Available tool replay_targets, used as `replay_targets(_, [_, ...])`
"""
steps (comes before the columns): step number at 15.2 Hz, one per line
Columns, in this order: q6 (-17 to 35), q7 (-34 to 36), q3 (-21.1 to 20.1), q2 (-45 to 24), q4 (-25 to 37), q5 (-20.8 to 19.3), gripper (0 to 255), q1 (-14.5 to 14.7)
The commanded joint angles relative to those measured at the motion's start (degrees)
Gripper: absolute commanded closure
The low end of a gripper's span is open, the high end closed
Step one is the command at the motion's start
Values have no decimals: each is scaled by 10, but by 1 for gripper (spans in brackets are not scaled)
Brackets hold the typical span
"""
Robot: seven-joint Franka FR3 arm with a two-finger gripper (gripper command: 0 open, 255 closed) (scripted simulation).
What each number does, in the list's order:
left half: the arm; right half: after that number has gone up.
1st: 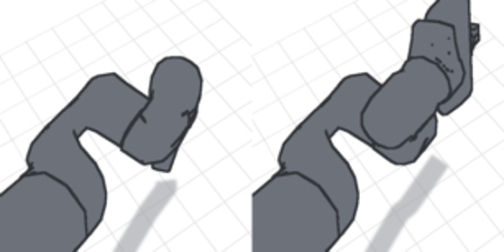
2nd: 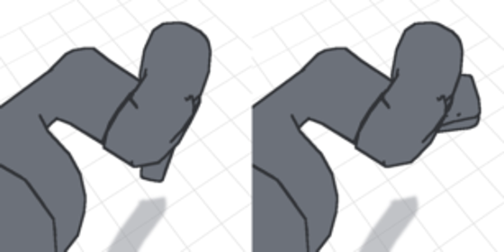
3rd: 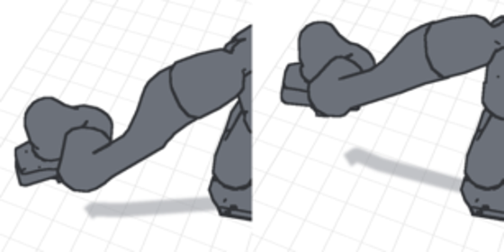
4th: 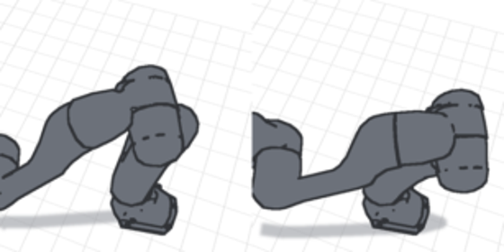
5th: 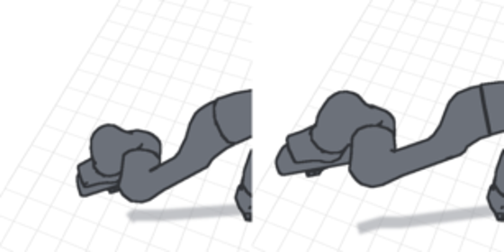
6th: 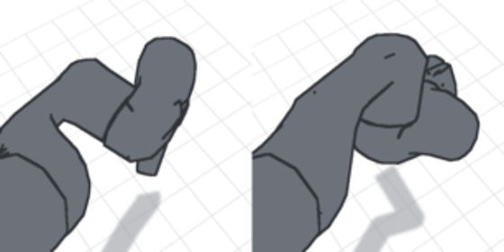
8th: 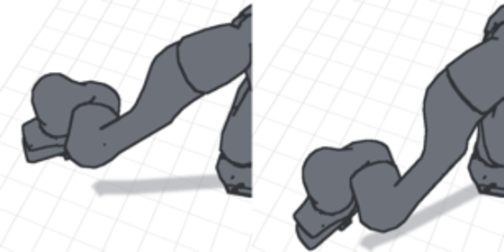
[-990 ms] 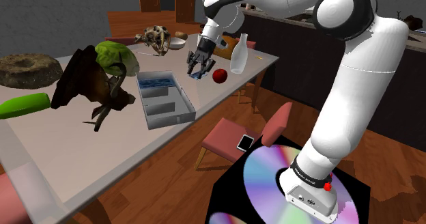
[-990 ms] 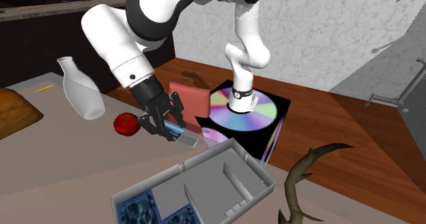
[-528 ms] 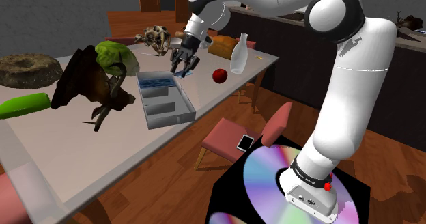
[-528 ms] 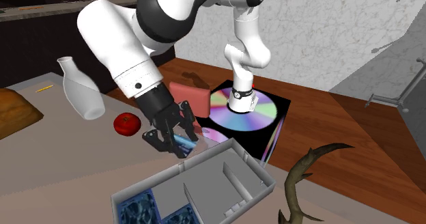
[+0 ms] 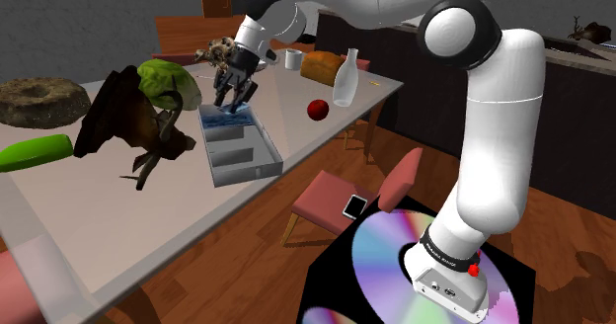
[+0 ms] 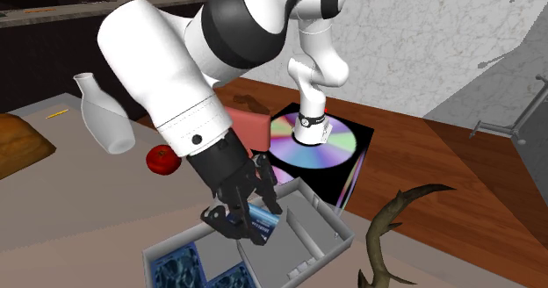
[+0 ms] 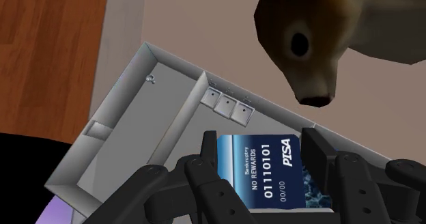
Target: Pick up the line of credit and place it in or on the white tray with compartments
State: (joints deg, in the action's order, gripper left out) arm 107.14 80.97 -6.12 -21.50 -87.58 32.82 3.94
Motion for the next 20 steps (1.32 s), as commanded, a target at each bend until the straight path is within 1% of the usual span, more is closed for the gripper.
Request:
replay_targets(1, [10,-2,-1,-5,-4,1,255,2])
replay_targets(15, [89,-52,-4,-39,-62,17,255,5])
replay_targets(20, [89,-52,-4,-39,-62,17,255,5])
